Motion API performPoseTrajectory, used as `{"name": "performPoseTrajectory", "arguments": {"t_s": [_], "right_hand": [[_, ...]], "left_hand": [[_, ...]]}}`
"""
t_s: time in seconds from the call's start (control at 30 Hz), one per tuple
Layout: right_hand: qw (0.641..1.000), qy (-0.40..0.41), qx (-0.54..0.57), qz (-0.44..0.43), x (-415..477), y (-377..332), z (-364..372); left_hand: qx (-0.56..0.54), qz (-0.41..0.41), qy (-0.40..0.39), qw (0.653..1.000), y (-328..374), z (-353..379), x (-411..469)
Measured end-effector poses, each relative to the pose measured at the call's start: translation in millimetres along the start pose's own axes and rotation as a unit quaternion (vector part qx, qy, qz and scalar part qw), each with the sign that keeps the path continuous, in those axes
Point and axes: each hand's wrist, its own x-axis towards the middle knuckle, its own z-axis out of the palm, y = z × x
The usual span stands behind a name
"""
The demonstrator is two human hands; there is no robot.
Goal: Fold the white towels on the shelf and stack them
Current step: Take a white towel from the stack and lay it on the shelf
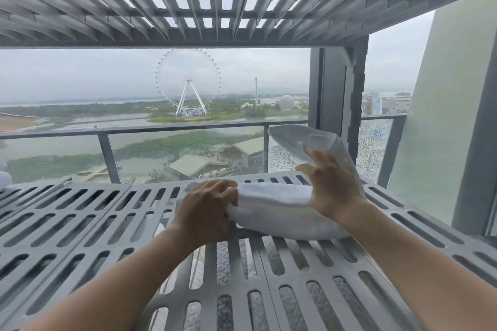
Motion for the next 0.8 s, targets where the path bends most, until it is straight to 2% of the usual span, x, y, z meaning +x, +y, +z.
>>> {"name": "performPoseTrajectory", "arguments": {"t_s": [0.1,0.2,0.27,0.4,0.47,0.57,0.7,0.73,0.8], "right_hand": [[0.996,0.004,0.031,-0.082,1.4,-0.7,0.5],[0.986,-0.057,0.095,-0.127,-0.5,1.0,2.0],[0.982,-0.102,0.098,-0.126,-2.4,6.5,4.8],[0.981,-0.168,0.075,-0.066,-3.7,22.6,-3.6],[0.986,-0.148,0.03,-0.065,-5.6,26.1,-8.3],[0.996,-0.055,0.066,-0.036,-7.2,24.1,-7.8],[0.99,0.066,0.097,-0.082,-3.7,6.8,4.0],[0.99,0.067,0.084,-0.094,-2.9,0.5,5.5],[0.991,0.006,0.031,-0.13,-2.3,-12.1,7.6]], "left_hand": [[0.013,0.016,-0.028,0.999,8.7,2.3,1.8],[0.033,0.019,-0.058,0.998,13.4,5.3,4.6],[0.041,0.026,-0.068,0.997,12.6,10.0,3.0],[0.046,0.013,-0.094,0.994,0.3,14.9,-4.6],[0.063,0.012,-0.098,0.993,-4.1,12.2,-5.0],[0.066,-0.011,-0.058,0.996,-10.6,5.0,-0.7],[0.092,-0.099,0.014,0.991,-33.2,-9.6,2.6],[0.093,-0.117,0.01,0.989,-37.4,-12.2,1.5],[0.092,-0.118,-0.054,0.987,-35.0,-13.0,-3.6]]}}
